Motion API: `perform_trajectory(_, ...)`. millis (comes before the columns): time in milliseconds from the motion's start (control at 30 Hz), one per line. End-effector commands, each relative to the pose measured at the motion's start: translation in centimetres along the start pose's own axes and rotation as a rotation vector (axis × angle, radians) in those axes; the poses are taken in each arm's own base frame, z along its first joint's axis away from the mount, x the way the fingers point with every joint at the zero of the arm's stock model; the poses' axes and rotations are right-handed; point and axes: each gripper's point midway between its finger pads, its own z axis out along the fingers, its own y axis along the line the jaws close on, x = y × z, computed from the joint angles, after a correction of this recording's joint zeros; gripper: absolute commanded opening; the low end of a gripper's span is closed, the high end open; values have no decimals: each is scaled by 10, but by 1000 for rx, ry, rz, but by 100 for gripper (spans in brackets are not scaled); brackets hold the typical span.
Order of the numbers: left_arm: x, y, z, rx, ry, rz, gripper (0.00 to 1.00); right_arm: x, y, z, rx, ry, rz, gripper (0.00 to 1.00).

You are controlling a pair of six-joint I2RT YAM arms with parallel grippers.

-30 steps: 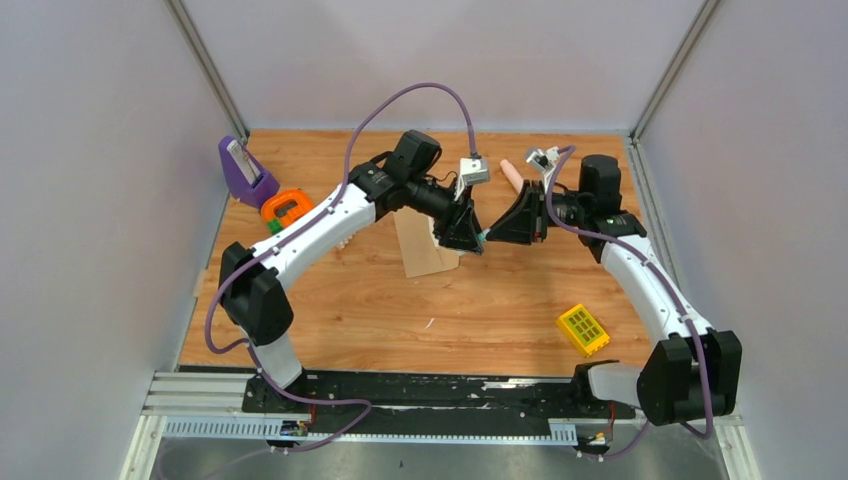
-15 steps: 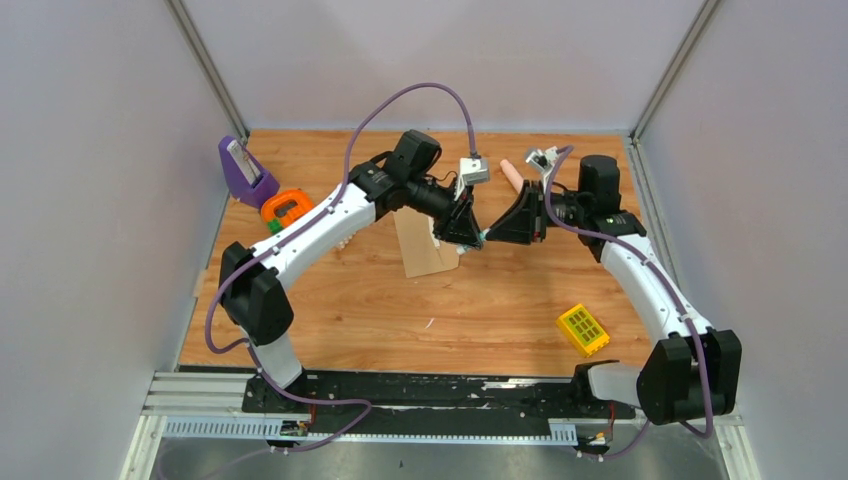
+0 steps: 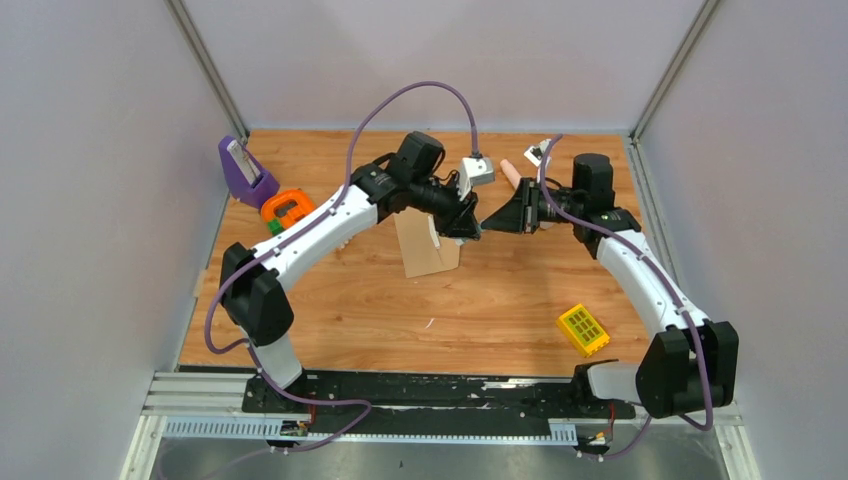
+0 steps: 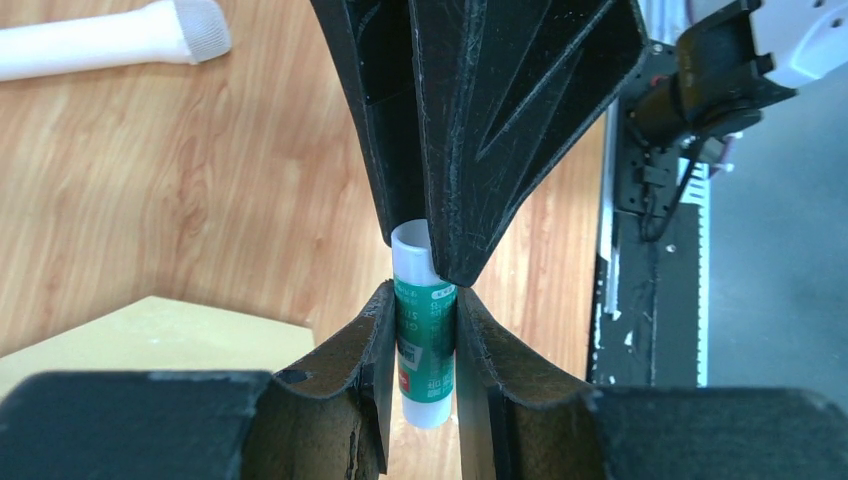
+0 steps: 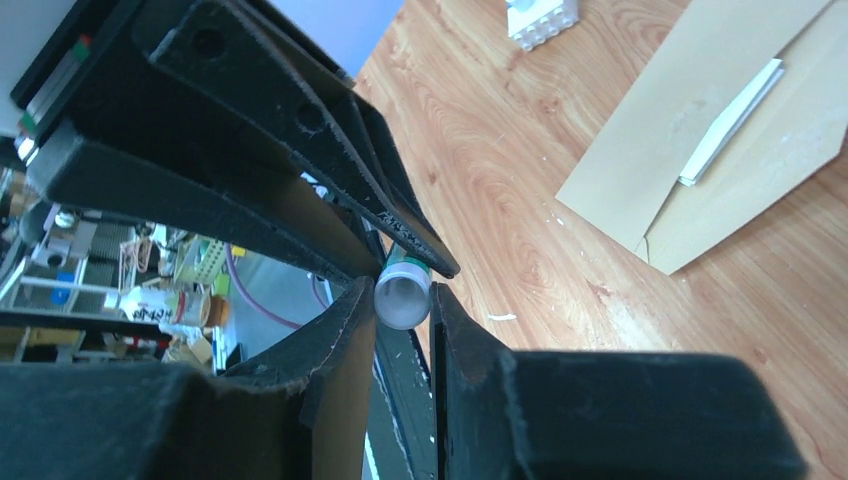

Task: Place the letter into the envelope and seal it
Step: Unscrew the solid glue.

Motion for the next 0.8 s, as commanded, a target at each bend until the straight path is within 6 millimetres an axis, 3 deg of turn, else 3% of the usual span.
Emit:
perform_trajectory(0,-10,-1,-5,-69,0,76,12,-17,-6,0,100,-77,72,13)
perform_trajectory(67,-10,0,-5,-78,2,83,11,-18,-1,-1,91,-79,85,20)
perform_trajectory(200,-9,-7,-4,-44,2,81,10,-21,12,-5,49,-73,-22,54)
perform_trajectory(267,-9,-15,-4,1,-1,81,10,-18,20,-9,13,-60,-126,62)
perform_trajectory(400,-12,-39,-6,129,-18,82,10,1,35,-18,-81,-32,-414,66)
perform_trajectory(500,-12,-53,-8,208,-27,81,11,18,36,-25,-119,-36,-651,67)
perform_trajectory(767,-4,-85,-12,400,-49,30,12,46,45,-33,-312,-57,-1021,65)
